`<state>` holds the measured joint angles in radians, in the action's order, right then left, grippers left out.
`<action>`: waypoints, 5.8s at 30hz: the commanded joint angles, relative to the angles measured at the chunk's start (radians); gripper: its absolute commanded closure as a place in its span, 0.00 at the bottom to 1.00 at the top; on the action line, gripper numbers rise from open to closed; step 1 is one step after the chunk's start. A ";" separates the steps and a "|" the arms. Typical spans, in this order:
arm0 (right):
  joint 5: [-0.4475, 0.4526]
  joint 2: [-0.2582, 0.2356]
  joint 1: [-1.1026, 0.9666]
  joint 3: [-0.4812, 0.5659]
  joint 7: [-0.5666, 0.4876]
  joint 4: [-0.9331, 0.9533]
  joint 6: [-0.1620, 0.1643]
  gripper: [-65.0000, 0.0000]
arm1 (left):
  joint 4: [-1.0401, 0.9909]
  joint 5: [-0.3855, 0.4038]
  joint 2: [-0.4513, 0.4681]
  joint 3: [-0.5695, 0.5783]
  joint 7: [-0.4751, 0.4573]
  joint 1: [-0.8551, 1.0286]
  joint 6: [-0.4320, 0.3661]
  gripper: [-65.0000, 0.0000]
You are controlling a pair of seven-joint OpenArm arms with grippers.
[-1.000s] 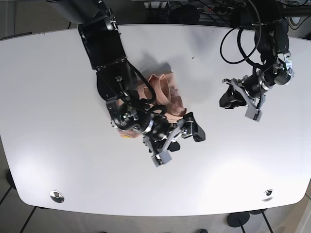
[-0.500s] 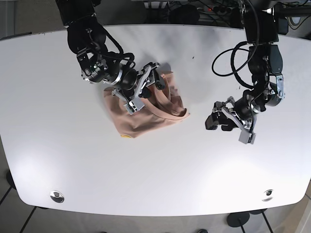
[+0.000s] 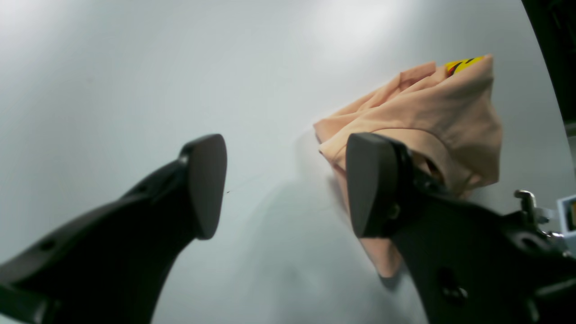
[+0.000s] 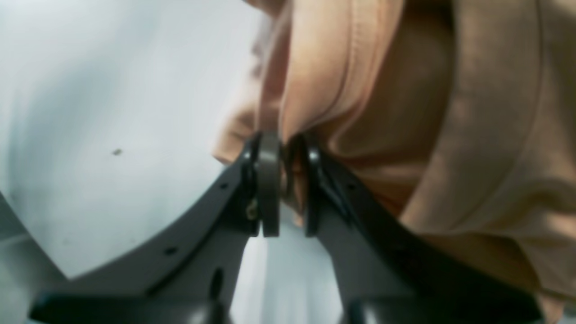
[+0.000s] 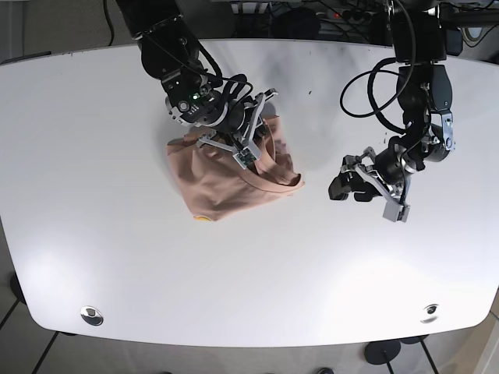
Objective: Fold the T-shirt properly
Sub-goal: 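Press the peach bundle's loose flap down with the right gripper, then grasp opposite ends of the peach bundle with both grippers, then rotate the bundle with both grippers so its collar edge turns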
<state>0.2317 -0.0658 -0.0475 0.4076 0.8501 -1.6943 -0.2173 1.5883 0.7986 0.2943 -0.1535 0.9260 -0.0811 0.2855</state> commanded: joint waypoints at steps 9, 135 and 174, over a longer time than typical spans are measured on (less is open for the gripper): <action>0.004 0.073 0.070 0.024 0.074 -0.158 -0.003 0.90 | 0.027 0.018 0.012 -0.111 -0.018 0.002 0.005 0.40; 0.239 -0.180 0.283 -0.290 -0.286 0.440 -0.097 0.90 | -0.073 -0.318 -0.082 0.312 -0.140 -0.067 0.094 0.63; 0.242 -0.078 0.182 -0.158 -0.277 0.302 -0.043 0.90 | -0.389 -0.316 -0.089 0.315 -0.247 -0.151 0.182 0.63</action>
<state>0.4725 -0.1413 0.1162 0.2535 0.5949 -1.3777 -0.2615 1.1969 0.5251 0.1932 0.1642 0.6456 -0.2192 0.4858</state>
